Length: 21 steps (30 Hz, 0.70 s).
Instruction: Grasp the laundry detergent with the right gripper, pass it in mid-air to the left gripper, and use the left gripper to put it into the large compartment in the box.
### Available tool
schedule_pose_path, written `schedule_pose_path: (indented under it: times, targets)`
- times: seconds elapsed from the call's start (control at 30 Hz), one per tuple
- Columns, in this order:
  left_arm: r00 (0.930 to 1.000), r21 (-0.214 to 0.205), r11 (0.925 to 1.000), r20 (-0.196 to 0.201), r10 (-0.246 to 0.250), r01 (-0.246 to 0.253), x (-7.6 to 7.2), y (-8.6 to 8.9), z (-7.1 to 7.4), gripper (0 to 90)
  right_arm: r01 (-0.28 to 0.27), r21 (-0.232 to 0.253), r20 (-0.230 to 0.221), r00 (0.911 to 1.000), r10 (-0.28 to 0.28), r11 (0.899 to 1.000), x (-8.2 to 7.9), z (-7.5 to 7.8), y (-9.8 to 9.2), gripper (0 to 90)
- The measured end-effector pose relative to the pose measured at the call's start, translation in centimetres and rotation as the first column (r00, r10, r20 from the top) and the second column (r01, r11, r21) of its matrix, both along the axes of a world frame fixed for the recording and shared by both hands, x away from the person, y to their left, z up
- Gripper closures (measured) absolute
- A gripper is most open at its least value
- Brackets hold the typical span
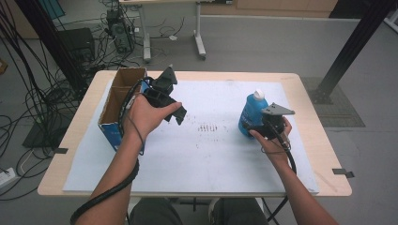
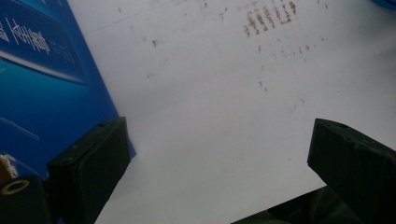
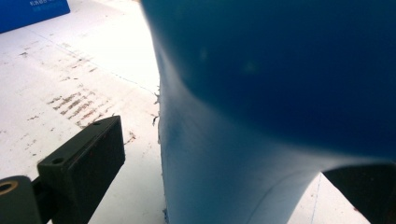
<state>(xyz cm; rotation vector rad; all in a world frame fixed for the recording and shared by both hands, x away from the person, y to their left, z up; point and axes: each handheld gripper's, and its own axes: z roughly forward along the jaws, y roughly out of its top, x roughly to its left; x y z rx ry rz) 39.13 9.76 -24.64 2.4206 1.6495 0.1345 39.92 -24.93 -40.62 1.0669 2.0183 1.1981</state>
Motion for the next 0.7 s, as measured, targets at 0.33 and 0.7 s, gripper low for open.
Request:
schedule_pose_path:
  times: [0.33,0.7]
  targets:
    - [1.0000,-0.002,1.0000,0.003,-0.001,0.001,-0.04,-0.04,0.05,6.4,0.002,0.002,-0.001,1.0000,-0.002,1.000,-0.02,0.00,-0.05,3.2]
    - [1.0000,0.000,1.0000,0.008,-0.003,0.003,-0.06,-0.07,0.20,6.4,0.002,0.003,0.002,1.0000,-0.002,1.000,-0.03,0.02,-0.09,3.3]
